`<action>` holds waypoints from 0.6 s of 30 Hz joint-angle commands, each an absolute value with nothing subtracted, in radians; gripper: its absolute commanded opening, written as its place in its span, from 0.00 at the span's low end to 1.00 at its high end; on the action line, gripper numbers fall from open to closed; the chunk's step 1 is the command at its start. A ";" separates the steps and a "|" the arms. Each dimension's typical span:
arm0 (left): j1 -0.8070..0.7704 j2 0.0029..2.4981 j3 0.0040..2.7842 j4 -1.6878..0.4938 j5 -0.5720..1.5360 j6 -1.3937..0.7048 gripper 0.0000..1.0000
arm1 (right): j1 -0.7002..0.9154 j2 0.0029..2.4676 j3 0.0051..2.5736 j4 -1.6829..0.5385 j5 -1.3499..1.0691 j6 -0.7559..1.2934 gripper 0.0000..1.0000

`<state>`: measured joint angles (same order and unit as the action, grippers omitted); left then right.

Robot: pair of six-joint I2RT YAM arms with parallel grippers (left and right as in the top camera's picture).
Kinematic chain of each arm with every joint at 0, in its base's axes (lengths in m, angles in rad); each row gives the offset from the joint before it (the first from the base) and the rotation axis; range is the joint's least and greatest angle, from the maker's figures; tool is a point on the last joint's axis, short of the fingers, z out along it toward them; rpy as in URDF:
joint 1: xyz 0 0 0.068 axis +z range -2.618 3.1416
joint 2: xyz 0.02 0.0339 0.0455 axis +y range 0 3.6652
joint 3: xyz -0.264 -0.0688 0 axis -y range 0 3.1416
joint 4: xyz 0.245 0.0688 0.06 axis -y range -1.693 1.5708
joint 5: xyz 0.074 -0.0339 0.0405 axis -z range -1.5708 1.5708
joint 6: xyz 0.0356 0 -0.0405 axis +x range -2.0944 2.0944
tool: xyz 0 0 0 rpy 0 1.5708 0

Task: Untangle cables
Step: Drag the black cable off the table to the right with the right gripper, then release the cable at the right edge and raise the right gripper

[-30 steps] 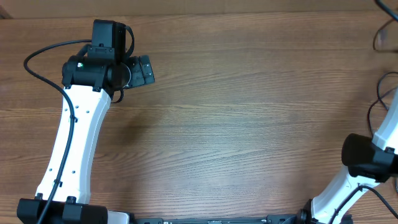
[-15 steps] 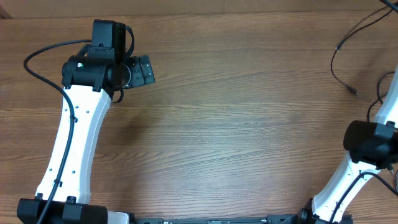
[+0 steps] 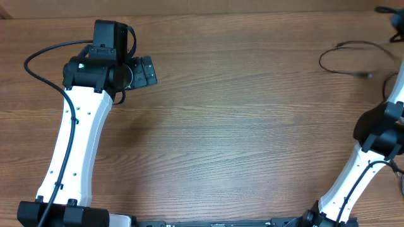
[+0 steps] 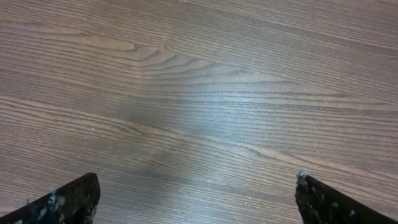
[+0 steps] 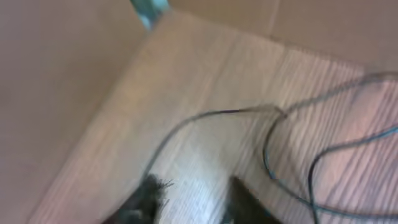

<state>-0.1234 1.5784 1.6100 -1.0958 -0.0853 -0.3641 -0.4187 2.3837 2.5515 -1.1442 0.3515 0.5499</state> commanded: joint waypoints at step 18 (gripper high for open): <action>-0.125 1.583 1.617 -1.095 -0.084 -0.352 1.00 | -0.424 2.278 2.614 -1.534 -0.077 0.353 1.00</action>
